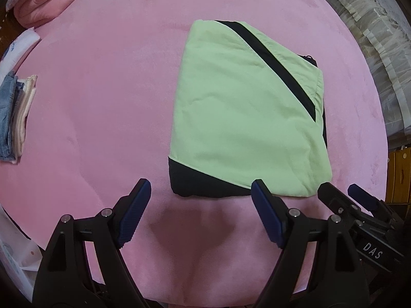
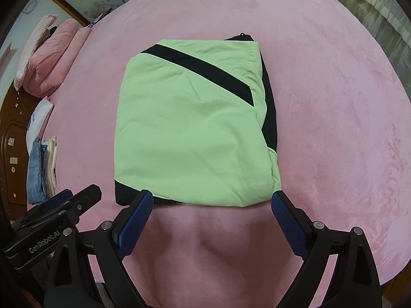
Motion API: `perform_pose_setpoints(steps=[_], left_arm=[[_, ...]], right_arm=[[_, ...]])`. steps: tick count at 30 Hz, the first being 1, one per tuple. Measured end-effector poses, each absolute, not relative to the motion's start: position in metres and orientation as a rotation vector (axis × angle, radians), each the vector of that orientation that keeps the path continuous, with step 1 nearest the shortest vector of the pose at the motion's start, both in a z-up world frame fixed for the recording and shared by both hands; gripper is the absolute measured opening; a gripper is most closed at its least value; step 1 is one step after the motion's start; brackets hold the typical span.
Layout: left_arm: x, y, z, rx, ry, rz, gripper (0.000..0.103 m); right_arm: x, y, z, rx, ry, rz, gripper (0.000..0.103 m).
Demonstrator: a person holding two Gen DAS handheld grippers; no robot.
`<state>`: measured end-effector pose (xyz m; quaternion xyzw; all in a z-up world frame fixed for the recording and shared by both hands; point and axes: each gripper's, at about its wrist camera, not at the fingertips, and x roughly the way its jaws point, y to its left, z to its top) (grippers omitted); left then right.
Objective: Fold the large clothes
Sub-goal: 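Close both tools on the edge of the green bundle and lift it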
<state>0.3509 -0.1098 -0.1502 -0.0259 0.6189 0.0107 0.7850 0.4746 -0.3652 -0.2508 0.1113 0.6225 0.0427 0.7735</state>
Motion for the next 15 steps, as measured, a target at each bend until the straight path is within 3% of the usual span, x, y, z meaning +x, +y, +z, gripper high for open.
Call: perform_pose_setpoints(steps=[15], left_arm=[[0.417,-0.047,-0.237,-0.317,1.412,-0.074,0.078]], right_arm=[[0.53,-0.465,-0.344,0.562,1.363,0.04,0.094]])
